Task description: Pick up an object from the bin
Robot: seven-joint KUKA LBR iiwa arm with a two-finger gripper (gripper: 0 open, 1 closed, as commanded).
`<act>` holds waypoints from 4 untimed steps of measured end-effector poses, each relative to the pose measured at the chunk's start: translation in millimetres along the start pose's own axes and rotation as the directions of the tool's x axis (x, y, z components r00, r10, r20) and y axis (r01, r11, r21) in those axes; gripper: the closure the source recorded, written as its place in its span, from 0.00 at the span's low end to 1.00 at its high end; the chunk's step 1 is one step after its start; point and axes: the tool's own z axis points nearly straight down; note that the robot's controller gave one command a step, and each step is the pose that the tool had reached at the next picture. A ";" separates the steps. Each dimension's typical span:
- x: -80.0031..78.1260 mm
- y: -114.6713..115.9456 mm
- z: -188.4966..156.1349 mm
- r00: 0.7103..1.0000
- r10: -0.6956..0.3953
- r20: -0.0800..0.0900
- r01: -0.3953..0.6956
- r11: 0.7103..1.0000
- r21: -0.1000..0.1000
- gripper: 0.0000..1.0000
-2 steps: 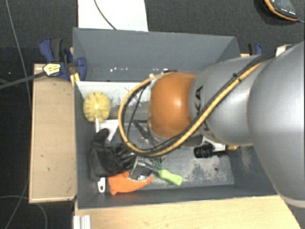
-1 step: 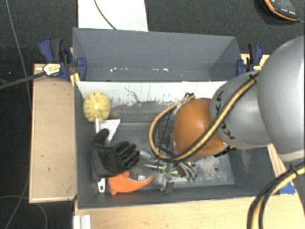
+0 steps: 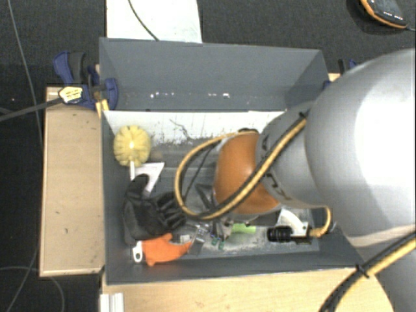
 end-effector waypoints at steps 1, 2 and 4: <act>-31.7 -64.5 -0.7 0.949 -0.315 -0.011 0.315 0.949 0.009 1.00; -34.2 -68.9 -0.8 0.950 -0.311 -0.010 0.311 0.950 0.011 1.00; -33.3 -67.5 -4.1 0.950 -0.311 -0.010 0.311 0.950 0.010 1.00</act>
Offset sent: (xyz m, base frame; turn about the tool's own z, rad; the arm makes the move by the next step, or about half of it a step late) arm 0.0000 0.0000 0.0000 0.0000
